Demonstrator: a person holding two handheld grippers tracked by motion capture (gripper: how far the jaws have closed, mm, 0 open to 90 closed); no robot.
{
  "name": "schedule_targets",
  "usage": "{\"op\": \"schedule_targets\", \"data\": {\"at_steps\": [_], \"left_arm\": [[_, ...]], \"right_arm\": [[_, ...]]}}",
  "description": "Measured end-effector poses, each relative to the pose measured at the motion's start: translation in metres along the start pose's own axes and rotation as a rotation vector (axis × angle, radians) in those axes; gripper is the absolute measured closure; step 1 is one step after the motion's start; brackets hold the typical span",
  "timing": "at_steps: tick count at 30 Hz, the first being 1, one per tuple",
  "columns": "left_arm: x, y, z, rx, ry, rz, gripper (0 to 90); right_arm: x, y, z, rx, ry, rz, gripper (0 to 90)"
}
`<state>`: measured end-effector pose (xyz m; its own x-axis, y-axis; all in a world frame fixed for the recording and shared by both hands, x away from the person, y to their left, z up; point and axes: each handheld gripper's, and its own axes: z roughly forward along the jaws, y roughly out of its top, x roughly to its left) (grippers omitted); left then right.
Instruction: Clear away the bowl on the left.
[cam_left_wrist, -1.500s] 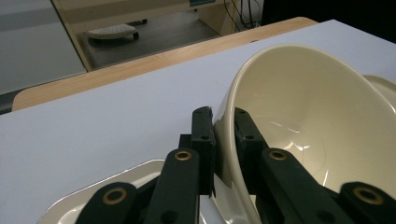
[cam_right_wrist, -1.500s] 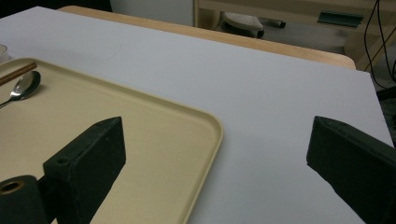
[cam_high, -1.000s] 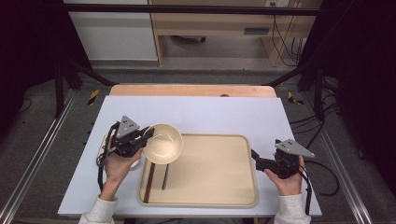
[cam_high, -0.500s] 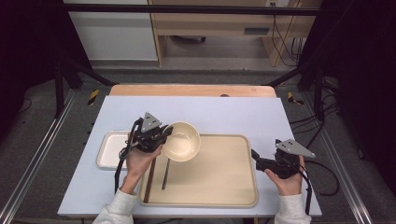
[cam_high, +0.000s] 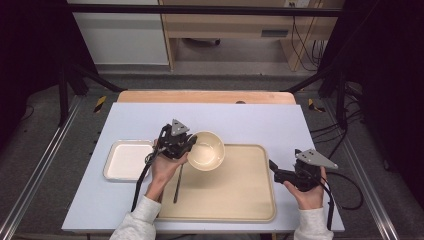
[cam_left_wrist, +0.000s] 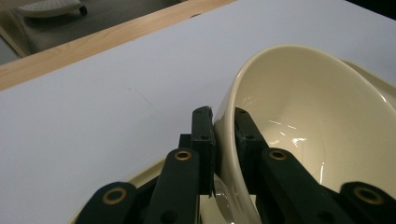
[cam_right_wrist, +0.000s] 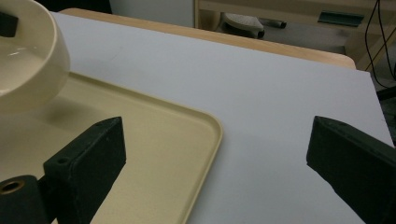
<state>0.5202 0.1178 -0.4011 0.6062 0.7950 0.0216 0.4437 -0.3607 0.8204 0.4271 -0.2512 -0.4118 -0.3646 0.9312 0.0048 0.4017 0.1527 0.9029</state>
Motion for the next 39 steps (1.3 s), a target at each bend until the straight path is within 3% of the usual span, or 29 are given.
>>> {"op": "schedule_targets", "data": {"at_steps": [11, 25, 30, 32, 39], "left_arm": [[0.002, -0.006, 0.023, 0.039, -0.005, -0.028, 81.5], [0.005, -0.012, 0.038, 0.069, -0.025, -0.046, 81.6], [0.009, -0.016, 0.042, 0.099, 0.006, -0.036, 82.7], [0.011, -0.018, 0.043, 0.093, -0.001, -0.055, 82.7], [0.013, -0.021, 0.045, 0.127, 0.029, -0.035, 81.3]], "right_arm": [[-0.001, 0.000, 0.001, -0.002, -0.003, -0.002, 5.2], [-0.001, 0.000, -0.001, -0.009, -0.001, 0.002, 5.2], [-0.001, 0.000, 0.000, -0.005, -0.002, -0.003, 5.2], [-0.001, 0.000, 0.000, -0.006, -0.004, -0.004, 5.2], [-0.001, 0.000, -0.001, -0.010, -0.003, -0.004, 5.3]]}}
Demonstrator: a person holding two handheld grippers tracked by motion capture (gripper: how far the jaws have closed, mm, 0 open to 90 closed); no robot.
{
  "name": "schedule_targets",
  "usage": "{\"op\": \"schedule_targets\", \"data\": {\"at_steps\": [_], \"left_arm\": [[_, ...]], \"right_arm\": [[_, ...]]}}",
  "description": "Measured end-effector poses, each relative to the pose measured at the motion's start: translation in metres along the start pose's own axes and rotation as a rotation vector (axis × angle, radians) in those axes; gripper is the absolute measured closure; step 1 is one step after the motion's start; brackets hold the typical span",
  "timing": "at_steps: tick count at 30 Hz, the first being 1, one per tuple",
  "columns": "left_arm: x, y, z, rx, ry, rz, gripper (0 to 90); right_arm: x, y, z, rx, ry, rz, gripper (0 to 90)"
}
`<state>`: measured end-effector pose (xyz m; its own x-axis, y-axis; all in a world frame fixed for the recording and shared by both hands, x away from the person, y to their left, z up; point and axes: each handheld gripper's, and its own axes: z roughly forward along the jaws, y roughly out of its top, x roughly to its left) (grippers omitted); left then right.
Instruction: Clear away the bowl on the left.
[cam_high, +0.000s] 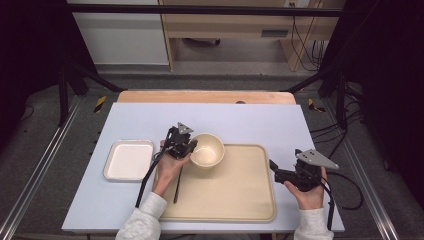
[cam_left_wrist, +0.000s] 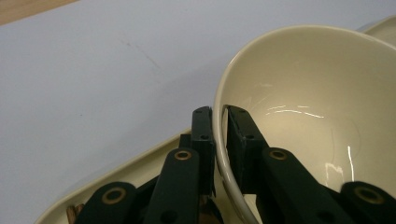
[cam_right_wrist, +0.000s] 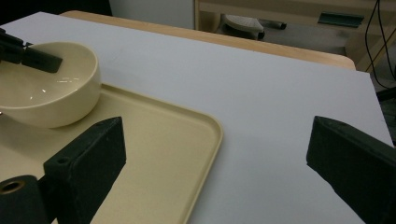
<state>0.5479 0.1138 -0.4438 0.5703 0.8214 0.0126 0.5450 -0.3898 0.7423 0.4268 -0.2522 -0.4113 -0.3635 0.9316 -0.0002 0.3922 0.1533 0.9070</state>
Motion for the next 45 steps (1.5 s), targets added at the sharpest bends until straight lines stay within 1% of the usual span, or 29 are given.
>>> {"op": "schedule_targets", "data": {"at_steps": [2, 5, 8, 13, 15, 17, 18, 20, 23, 24, 25, 26, 28, 30, 31, 32, 33, 35, 38, 41, 45], "left_arm": [[0.000, -0.001, 0.000, -0.001, 0.008, 0.009, 81.1], [0.000, -0.001, 0.001, 0.010, 0.017, 0.010, 80.5], [0.001, -0.003, 0.002, 0.013, 0.016, 0.008, 79.8], [0.001, -0.005, 0.003, 0.022, 0.026, 0.018, 77.9], [0.001, -0.005, 0.002, 0.021, 0.032, 0.025, 77.7], [0.001, -0.005, 0.000, 0.016, 0.029, 0.025, 77.3], [0.001, -0.005, -0.002, 0.006, 0.027, 0.025, 76.5], [0.002, -0.004, -0.008, -0.016, 0.029, 0.026, 74.1], [0.003, -0.005, -0.019, -0.041, 0.040, 0.047, 69.0], [0.003, -0.006, -0.025, -0.064, 0.039, 0.045, 67.5], [0.004, -0.006, -0.028, -0.072, 0.037, 0.045, 64.5], [0.005, -0.007, -0.035, -0.089, 0.027, 0.045, 63.1], [0.006, -0.009, -0.047, -0.128, 0.029, 0.044, 59.0], [0.008, -0.010, -0.056, -0.159, 0.027, 0.030, 53.7], [0.010, -0.011, -0.061, -0.174, 0.018, 0.020, 51.5], [0.011, -0.012, -0.066, -0.185, 0.009, 0.015, 49.3], [0.011, -0.013, -0.071, -0.208, 0.011, 0.015, 47.5], [0.013, -0.016, -0.079, -0.220, 0.021, 0.024, 45.0], [0.016, -0.021, -0.091, -0.246, 0.028, 0.024, 42.4], [0.019, -0.027, -0.099, -0.255, 0.033, 0.026, 40.2], [0.023, -0.036, -0.106, -0.254, 0.055, 0.035, 37.5]], "right_arm": [[0.000, 0.000, -0.001, -0.002, 0.000, 0.004, 5.3], [0.000, 0.000, 0.000, 0.000, 0.001, 0.000, 5.3], [0.000, 0.000, 0.000, -0.001, 0.001, -0.001, 5.3], [0.000, 0.000, -0.001, -0.003, 0.001, 0.004, 5.3], [0.000, 0.000, -0.001, -0.001, 0.002, 0.001, 5.2], [0.000, 0.001, -0.001, -0.002, 0.003, 0.001, 5.3], [0.000, 0.001, -0.001, -0.004, 0.004, 0.001, 5.3], [0.000, 0.001, -0.002, -0.006, 0.004, 0.004, 5.3], [-0.001, 0.001, -0.003, -0.009, 0.000, 0.004, 5.2], [-0.001, 0.001, -0.003, -0.010, -0.001, 0.004, 5.3], [-0.002, 0.001, -0.003, -0.010, 0.000, 0.007, 5.3], [-0.002, 0.001, -0.003, -0.009, -0.001, 0.007, 5.2], [-0.001, 0.000, -0.002, -0.006, -0.002, 0.006, 5.3], [0.000, 0.000, -0.001, -0.002, -0.004, 0.002, 5.2], [0.000, 0.000, -0.001, 0.000, -0.003, -0.001, 5.2], [0.000, 0.000, -0.001, 0.000, -0.004, -0.003, 5.2], [0.000, 0.000, -0.001, -0.001, -0.004, 0.000, 5.2], [0.000, 0.000, -0.001, 0.000, -0.005, 0.003, 5.2], [0.000, 0.000, -0.001, -0.001, -0.006, 0.006, 5.2], [0.000, 0.000, -0.001, 0.001, -0.009, 0.005, 5.2], [-0.002, 0.000, -0.002, -0.002, -0.017, 0.007, 5.2]]}}
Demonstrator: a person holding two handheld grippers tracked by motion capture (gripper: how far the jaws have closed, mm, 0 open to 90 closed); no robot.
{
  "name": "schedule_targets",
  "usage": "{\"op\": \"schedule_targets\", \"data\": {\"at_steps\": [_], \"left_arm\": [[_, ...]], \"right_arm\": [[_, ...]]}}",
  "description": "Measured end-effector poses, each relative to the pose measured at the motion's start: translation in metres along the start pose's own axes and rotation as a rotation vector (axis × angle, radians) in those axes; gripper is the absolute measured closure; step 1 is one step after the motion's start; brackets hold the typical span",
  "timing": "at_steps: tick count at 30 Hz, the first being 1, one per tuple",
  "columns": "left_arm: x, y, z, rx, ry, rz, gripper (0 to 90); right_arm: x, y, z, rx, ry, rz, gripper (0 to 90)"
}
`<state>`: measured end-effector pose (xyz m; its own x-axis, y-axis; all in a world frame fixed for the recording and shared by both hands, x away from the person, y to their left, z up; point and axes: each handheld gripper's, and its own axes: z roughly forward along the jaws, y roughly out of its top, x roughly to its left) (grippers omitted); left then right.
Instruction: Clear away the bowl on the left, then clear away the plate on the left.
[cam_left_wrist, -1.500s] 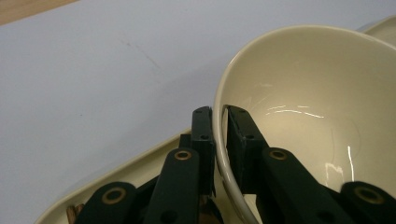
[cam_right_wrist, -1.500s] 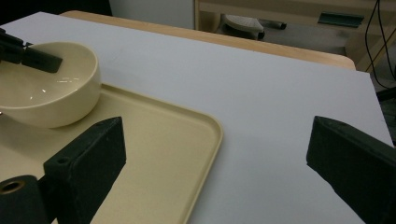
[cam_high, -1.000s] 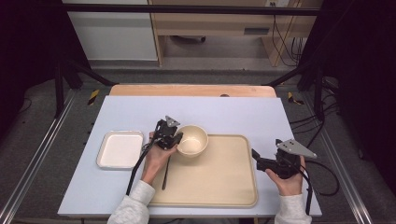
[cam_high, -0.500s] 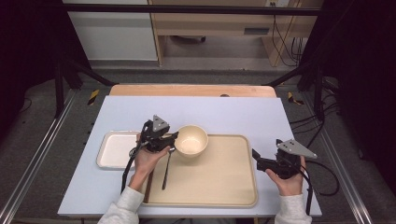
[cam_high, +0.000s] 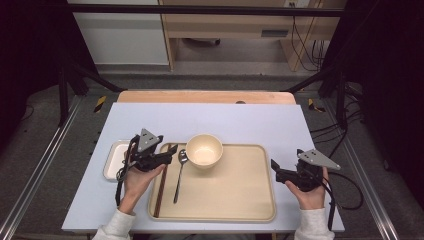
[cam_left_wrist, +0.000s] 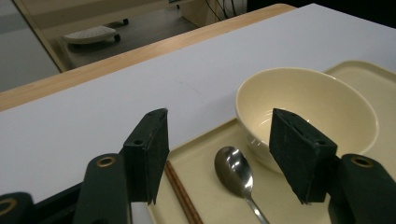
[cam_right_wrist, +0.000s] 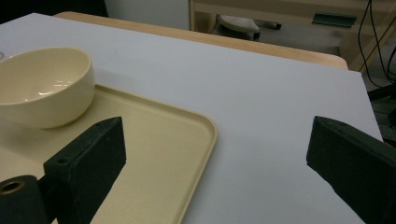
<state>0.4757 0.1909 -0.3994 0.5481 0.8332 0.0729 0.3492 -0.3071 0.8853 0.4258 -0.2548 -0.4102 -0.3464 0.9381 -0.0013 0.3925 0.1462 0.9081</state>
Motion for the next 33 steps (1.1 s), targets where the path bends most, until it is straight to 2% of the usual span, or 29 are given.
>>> {"op": "schedule_targets", "data": {"at_steps": [8, 11, 18, 24, 28, 33], "left_arm": [[0.010, -0.011, -0.018, -0.014, 0.022, -0.009, 33.0], [0.015, -0.015, -0.024, -0.008, 0.049, 0.001, 32.1], [0.031, -0.028, -0.037, 0.000, 0.081, -0.014, 30.6], [0.049, -0.040, -0.041, 0.019, 0.119, -0.051, 29.8], [0.058, -0.044, -0.041, 0.038, 0.148, -0.059, 29.5], [0.072, -0.049, -0.043, 0.047, 0.175, -0.096, 29.3]], "right_arm": [[-0.002, -0.001, -0.002, -0.002, -0.003, 0.007, 5.2], [-0.002, -0.001, -0.001, 0.000, -0.004, 0.007, 5.2], [-0.003, 0.000, -0.003, -0.007, -0.005, 0.013, 5.3], [-0.002, 0.000, -0.003, -0.006, -0.005, 0.006, 5.2], [-0.001, -0.001, -0.003, -0.007, -0.002, 0.004, 5.3], [0.001, -0.001, -0.002, -0.003, 0.005, 0.005, 5.3]]}}
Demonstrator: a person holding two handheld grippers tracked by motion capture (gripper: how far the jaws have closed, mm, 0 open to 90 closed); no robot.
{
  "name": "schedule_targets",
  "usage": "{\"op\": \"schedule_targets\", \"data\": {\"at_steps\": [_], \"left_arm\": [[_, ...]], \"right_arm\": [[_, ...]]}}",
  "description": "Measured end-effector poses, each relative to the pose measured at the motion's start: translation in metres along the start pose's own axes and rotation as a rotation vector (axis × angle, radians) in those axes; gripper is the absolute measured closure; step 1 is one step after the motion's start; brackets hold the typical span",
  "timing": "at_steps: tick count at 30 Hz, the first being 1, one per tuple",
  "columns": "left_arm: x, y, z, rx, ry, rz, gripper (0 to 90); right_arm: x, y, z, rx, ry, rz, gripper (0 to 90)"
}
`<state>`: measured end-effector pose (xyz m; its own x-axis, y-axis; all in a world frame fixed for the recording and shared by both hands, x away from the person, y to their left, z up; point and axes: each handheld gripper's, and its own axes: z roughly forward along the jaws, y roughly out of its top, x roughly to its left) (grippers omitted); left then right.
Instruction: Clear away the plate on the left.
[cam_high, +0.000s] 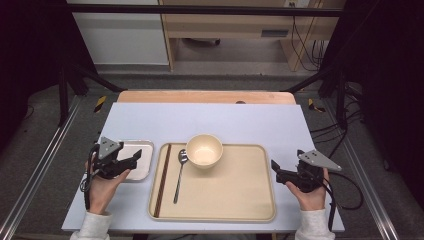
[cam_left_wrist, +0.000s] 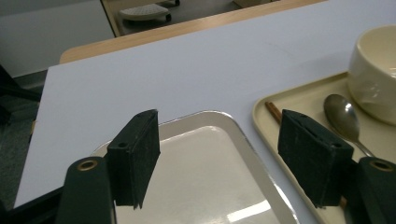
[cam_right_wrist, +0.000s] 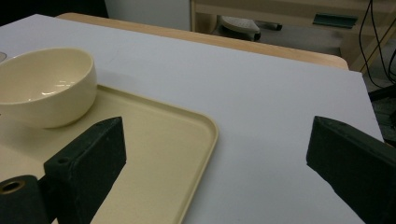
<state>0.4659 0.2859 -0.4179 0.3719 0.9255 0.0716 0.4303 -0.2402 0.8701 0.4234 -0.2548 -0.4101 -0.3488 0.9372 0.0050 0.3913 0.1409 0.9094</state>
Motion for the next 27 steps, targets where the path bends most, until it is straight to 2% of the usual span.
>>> {"op": "schedule_targets", "data": {"at_steps": [6, 13, 22, 27], "left_arm": [[0.014, -0.007, 0.005, 0.041, 0.036, -0.014, 28.3], [0.028, -0.013, 0.012, 0.073, 0.057, -0.040, 29.0], [0.047, -0.020, 0.013, 0.095, 0.094, -0.078, 32.8], [0.056, -0.027, 0.016, 0.126, 0.130, -0.090, 36.3]], "right_arm": [[0.000, -0.001, 0.001, 0.006, -0.003, -0.001, 5.4], [0.001, -0.002, 0.004, 0.012, 0.004, -0.002, 5.4], [0.001, -0.002, 0.005, 0.016, 0.006, -0.007, 5.4], [0.002, -0.002, 0.005, 0.019, 0.002, -0.008, 5.5]]}}
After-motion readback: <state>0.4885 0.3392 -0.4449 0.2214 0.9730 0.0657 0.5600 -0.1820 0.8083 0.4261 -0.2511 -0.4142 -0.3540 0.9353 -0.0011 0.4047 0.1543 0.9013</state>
